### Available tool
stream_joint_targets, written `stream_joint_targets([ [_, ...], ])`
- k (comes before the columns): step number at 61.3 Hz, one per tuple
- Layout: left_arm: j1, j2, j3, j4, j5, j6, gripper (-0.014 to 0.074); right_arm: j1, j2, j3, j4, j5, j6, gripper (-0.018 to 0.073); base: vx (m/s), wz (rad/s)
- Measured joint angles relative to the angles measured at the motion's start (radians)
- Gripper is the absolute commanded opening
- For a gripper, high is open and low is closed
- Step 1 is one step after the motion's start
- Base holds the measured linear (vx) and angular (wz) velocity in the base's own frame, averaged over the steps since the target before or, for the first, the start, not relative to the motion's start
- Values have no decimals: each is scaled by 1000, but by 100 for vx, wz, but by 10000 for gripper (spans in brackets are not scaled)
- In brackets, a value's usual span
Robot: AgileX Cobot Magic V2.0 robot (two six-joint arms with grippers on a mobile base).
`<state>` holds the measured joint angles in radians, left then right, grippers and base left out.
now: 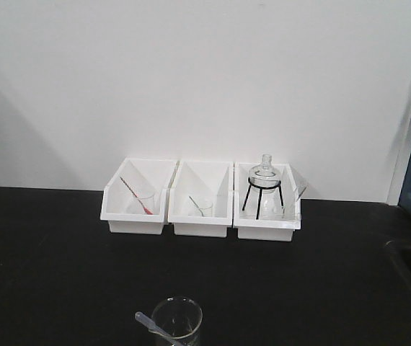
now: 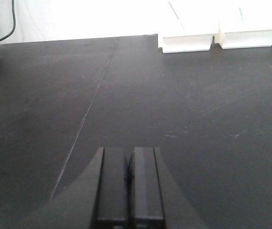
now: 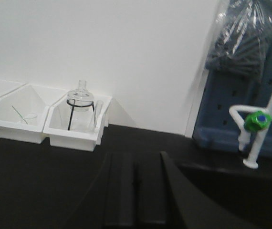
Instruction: Grab transparent chemical and place on left bench
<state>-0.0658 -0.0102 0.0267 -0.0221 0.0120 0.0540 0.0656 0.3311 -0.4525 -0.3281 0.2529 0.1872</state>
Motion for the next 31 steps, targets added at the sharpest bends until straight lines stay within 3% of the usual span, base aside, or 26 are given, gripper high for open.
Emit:
stream_joint_targets([
  [8,0,0,0,0,0,0,-3,-87,-151,213,145,-44,-42,-8,0,0],
  [15,0,0,0,0,0,0,-3,-109,-272,380,249,-91,-156,-8,0,0],
  [21,0,0,0,0,0,0,-3,-111,-330,466,271,-133,-214,-8,0,0],
  [31,0,0,0,0,0,0,-3,-112,-340,482,273,-100,-211,-8,0,0],
])
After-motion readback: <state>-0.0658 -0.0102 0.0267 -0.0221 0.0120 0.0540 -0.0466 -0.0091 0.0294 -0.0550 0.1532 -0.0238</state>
